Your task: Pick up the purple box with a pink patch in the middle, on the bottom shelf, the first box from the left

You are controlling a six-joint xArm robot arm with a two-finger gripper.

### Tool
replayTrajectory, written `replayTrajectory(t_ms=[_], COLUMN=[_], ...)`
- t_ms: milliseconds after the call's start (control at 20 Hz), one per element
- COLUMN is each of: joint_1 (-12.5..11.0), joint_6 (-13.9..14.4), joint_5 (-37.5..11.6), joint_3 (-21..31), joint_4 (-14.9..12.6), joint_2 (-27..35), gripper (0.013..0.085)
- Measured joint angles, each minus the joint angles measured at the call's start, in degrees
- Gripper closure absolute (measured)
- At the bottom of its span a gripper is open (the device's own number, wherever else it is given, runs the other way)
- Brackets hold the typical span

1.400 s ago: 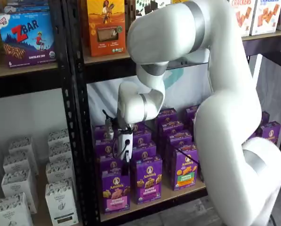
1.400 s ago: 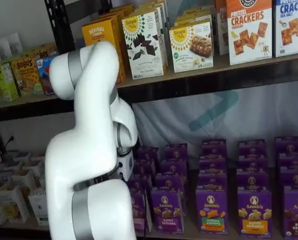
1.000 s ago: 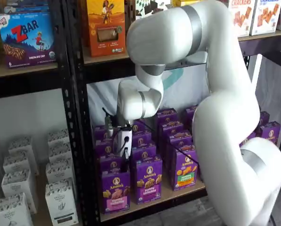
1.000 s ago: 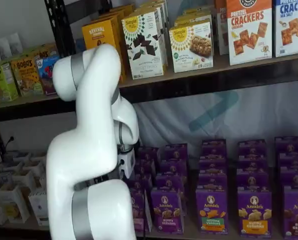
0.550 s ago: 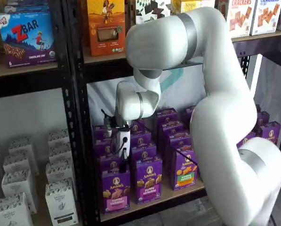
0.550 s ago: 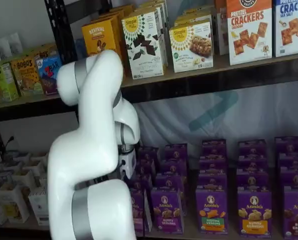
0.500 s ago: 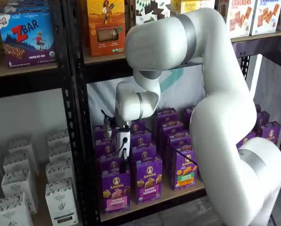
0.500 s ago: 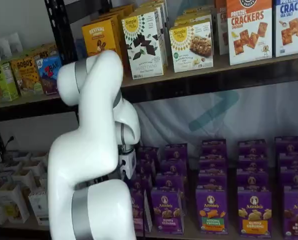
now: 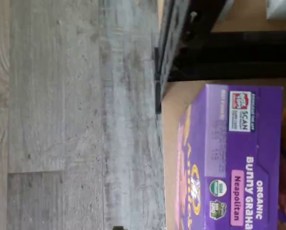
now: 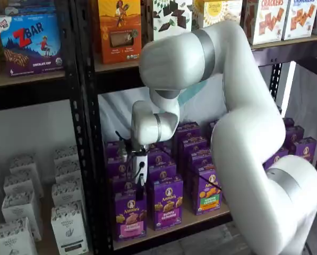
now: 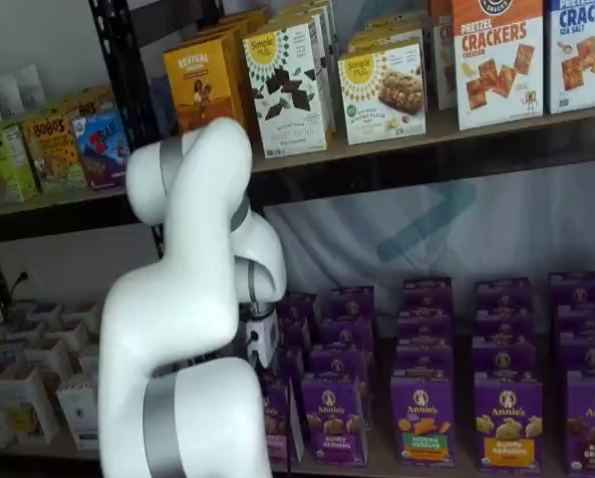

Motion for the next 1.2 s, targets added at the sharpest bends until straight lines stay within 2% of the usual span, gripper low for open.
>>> replayTrajectory(t_ms=[550,1200], joint_1=[-0.17,0.41], joint_6=[0.56,2.78], joint_5=[-1.56,-1.83], joint_3=[-4.14,-8.09], joint_4=[-1.01,-2.94], joint_2=[5.56,10.15], gripper=[0.013,0.013])
